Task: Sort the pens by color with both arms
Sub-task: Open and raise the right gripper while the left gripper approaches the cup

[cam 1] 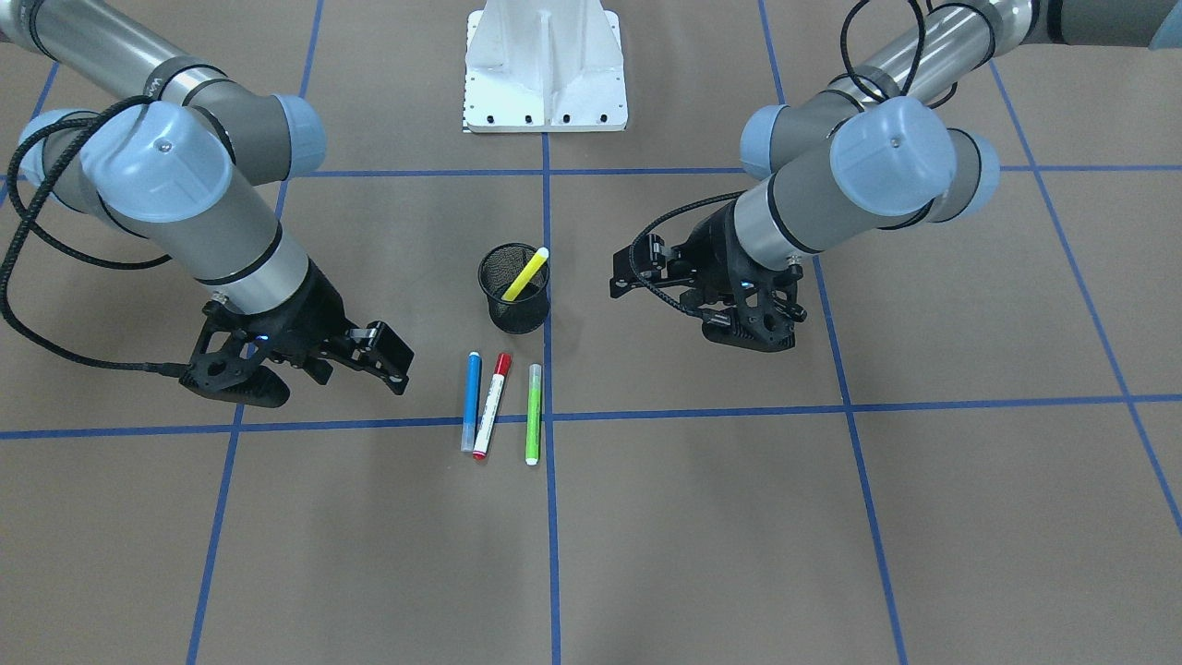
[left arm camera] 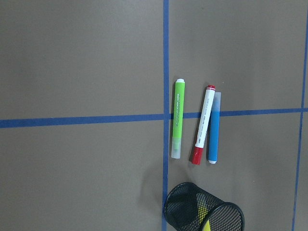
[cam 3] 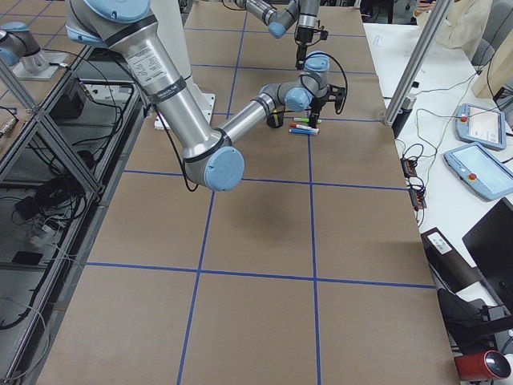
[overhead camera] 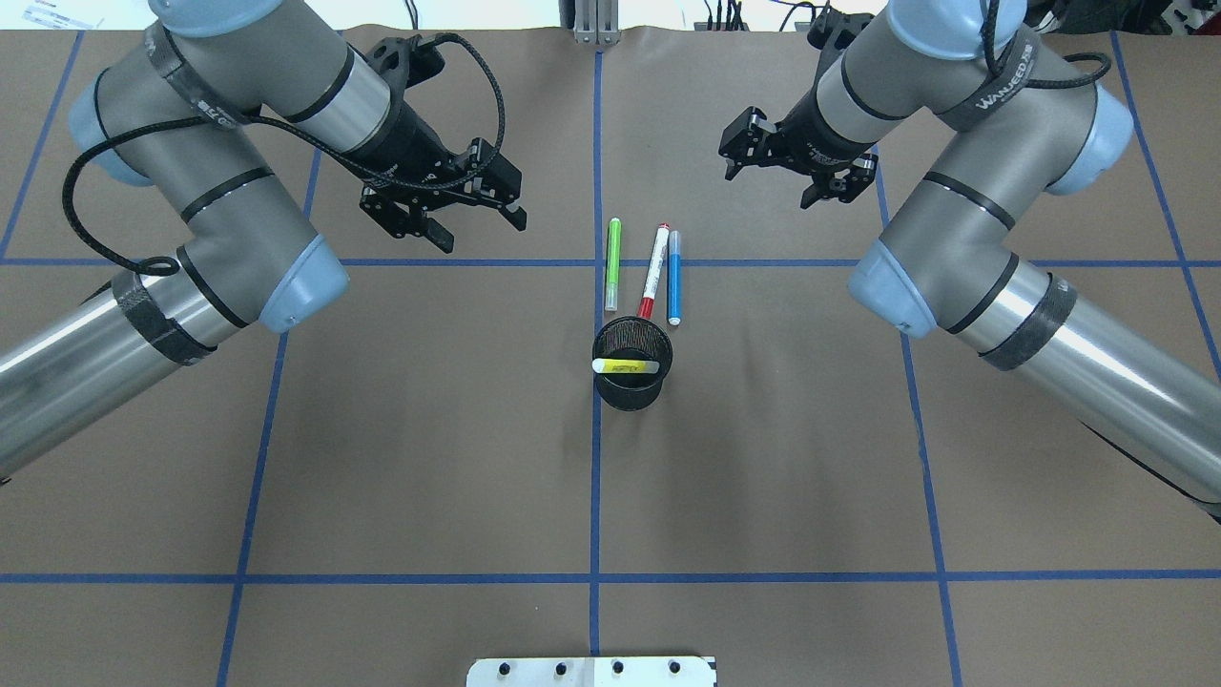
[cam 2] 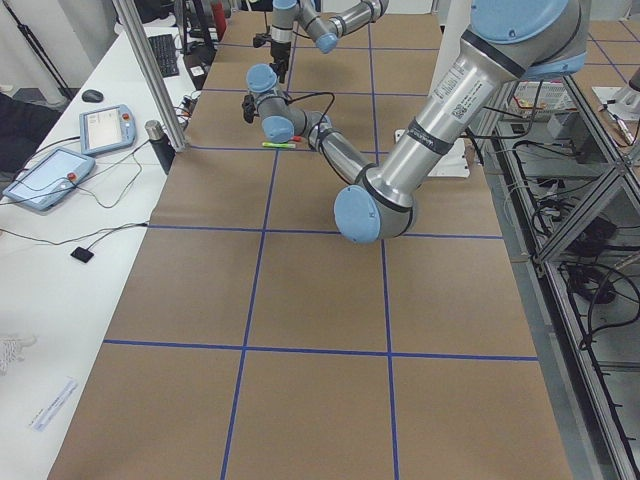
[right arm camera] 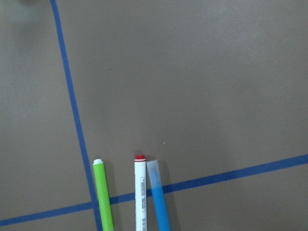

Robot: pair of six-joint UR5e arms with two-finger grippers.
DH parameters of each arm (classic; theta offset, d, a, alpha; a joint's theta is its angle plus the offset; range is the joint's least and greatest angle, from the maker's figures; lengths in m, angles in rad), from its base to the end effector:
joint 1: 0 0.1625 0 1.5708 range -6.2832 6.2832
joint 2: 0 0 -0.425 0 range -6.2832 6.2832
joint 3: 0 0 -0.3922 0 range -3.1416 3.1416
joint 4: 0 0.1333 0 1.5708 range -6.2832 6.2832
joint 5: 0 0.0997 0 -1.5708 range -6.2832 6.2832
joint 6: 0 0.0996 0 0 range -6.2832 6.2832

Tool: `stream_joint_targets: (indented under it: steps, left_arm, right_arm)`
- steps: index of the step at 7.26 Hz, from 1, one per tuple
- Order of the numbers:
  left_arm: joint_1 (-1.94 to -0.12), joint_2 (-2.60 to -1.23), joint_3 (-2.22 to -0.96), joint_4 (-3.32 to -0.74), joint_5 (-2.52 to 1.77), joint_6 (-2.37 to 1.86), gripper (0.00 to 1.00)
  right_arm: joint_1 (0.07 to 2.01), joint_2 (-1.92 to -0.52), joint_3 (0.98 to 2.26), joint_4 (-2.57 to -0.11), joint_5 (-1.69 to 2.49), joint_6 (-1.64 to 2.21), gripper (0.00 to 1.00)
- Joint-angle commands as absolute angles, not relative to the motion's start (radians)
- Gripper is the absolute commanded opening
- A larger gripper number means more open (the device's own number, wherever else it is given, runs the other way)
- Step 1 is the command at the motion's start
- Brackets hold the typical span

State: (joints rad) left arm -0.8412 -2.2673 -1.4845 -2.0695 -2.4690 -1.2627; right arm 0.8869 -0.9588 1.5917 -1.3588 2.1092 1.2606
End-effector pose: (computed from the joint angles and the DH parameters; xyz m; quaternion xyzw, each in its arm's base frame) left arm 0.4213 -0.5543 0.2022 -0.0520 0.5987 0.0188 0.7990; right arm -0.3726 -0.5872 0.2606 0.0223 -0.4632 0.1455 0.8739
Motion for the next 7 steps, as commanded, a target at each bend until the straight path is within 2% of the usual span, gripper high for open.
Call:
stream_joint_targets:
  steps: [1,4,5,6,7]
  left_arm:
    - [-0.79,-2.292,-1.48,-2.075,-2.47,-1.403,0.99]
    - [-0.683,-2.316,-1.46,-2.132,-2.325,-1.584,0.97]
    - [-0.649,-2.316,-1.445,-2.164,-2.286,-1.644,0.91]
    - [-0.64,-2.319,-1.442,-2.171,-2.275,-1.664,0.89]
    - [-0.626,-2.318,-1.44,-2.171,-2.275,-1.686,0.84]
  right_arm:
    - [0.919,-0.962,1.653,-1.538,2.077,1.082,0.98]
    - [0.913,-0.96,1.637,-1.594,1.968,0.935,0.98]
    - [0.911,-0.96,1.638,-1.594,1.964,0.934,0.98]
    - [0.91,-0.96,1.638,-1.594,1.959,0.934,0.98]
    - [0.91,-0.96,1.637,-1.594,1.956,0.934,0.98]
